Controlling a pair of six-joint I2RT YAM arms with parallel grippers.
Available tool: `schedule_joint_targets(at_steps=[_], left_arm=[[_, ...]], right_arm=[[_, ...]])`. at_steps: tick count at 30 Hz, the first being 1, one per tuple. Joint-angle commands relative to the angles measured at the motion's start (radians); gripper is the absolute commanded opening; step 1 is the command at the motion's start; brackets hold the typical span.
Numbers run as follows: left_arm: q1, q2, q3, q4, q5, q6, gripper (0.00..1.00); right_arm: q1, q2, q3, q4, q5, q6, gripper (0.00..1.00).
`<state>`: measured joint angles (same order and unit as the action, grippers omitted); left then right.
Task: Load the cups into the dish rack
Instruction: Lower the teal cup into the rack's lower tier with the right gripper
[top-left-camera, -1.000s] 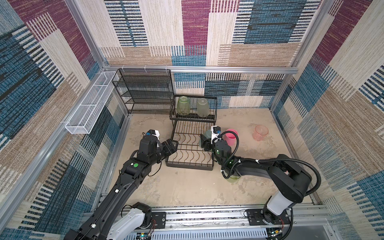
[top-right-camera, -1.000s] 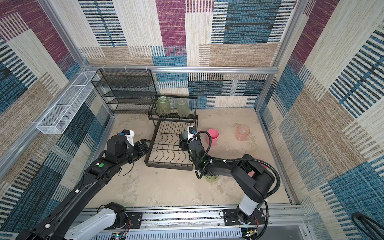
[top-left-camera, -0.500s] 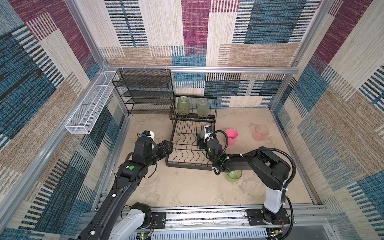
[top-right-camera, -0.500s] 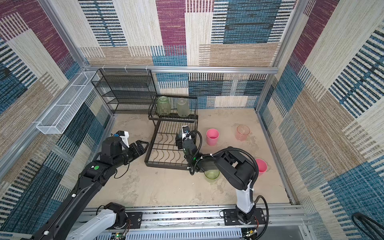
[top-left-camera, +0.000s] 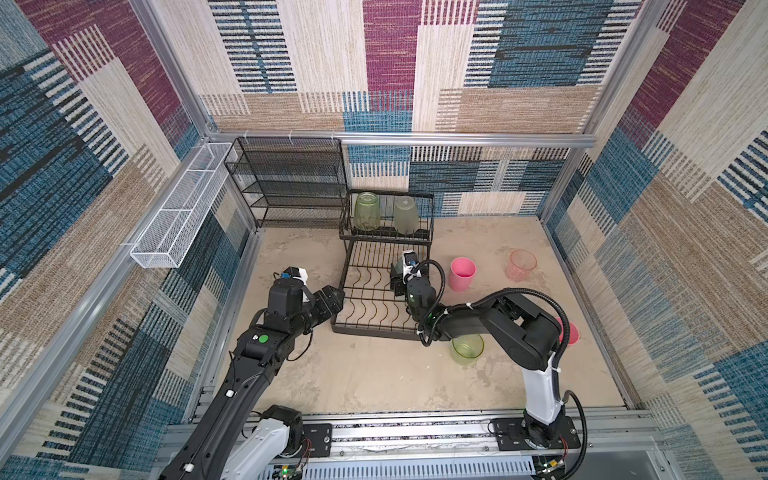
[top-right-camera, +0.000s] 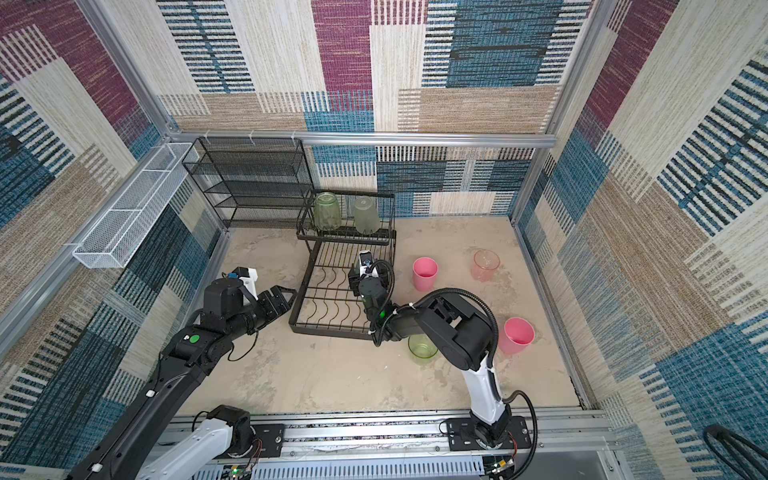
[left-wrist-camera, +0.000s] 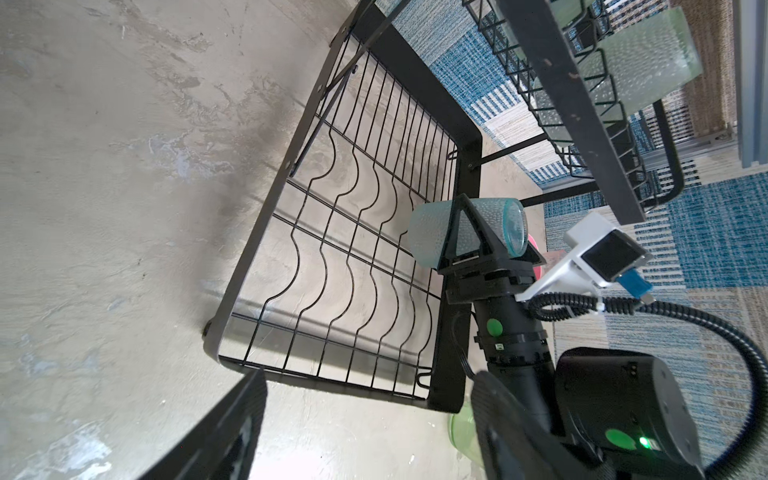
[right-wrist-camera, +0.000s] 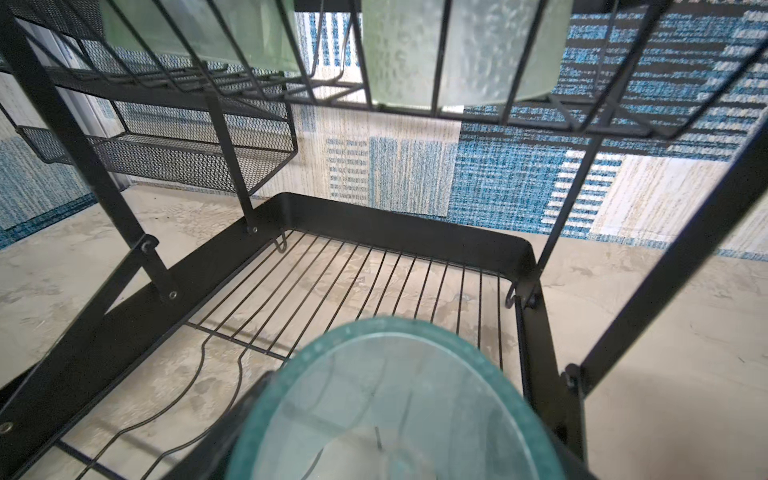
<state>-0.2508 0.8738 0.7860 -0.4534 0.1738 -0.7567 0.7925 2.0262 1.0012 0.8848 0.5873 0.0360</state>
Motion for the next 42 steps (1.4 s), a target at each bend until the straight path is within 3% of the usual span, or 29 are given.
schedule_joint_targets(at_steps=[1,21,42], left_arm=[[0.007,-0.003,-0.007,0.024,0.021,0.015,0.81],[0.047,0.005,-0.042,0.057,0.055,0.016,0.81],[0.076,0.004,-0.088,0.110,0.096,-0.008,0.80]], right_arm=[[-0.004,0.016,0.017,0.055,0.029,-0.011,0.68],[-0.044,0.093,0.108,0.037,0.055,-0.051,0.70],[-0.046,0.130,0.201,-0.092,0.108,-0.041,0.74]])
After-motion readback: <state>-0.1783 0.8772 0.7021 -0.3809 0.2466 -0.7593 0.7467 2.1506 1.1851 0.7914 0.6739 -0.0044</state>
